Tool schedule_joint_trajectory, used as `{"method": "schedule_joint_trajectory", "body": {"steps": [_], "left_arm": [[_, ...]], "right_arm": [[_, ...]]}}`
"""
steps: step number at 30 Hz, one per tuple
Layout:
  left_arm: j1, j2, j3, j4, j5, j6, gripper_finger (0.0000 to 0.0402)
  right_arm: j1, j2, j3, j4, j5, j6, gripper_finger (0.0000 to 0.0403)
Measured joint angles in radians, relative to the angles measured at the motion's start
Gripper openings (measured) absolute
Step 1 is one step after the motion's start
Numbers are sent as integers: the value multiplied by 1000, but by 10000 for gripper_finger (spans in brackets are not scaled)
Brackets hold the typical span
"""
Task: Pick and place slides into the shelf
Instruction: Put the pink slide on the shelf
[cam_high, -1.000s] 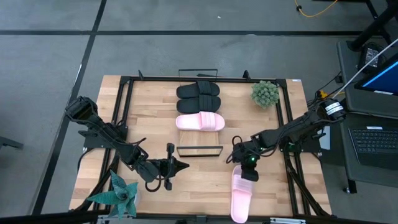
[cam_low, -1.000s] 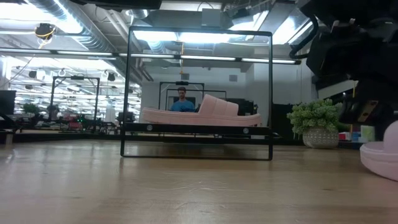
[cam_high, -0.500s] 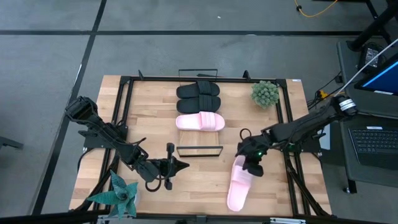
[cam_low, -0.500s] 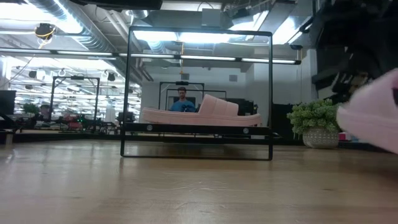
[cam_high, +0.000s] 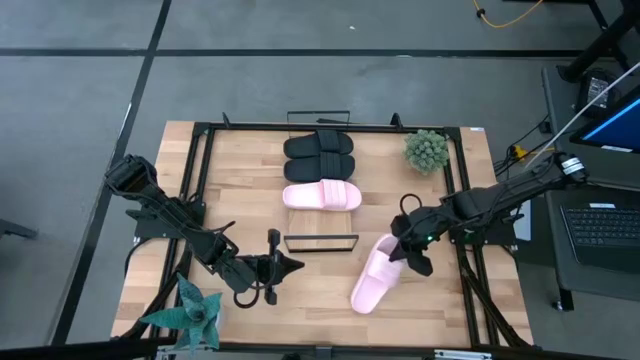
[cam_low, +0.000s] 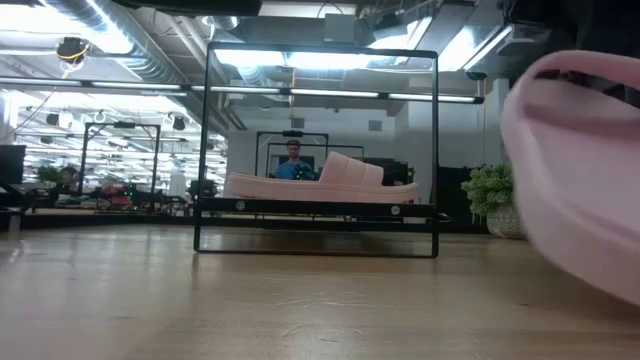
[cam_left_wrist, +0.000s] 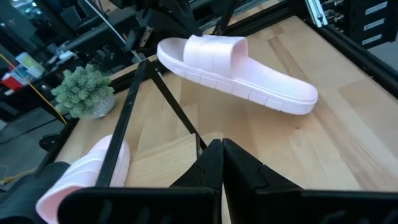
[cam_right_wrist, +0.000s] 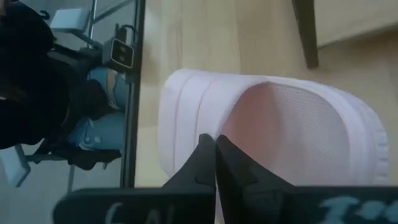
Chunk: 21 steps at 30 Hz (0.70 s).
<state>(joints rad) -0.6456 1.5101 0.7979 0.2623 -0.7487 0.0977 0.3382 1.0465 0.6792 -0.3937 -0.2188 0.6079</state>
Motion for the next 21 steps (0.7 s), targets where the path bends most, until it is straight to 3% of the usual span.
{"method": "schedule_joint_trajectory", "body": {"steps": [10, 17, 21], "left_arm": [[0, 0, 0, 3, -32, 40, 0], [0, 0, 0, 126, -31, 247, 0], [13, 0, 0, 204, 46, 384, 0]], "right_arm": [[0, -47, 0, 75, 22, -47, 0], [0, -48, 0, 91, 30, -50, 0], [0, -48, 0, 104, 30, -43, 0]]}}
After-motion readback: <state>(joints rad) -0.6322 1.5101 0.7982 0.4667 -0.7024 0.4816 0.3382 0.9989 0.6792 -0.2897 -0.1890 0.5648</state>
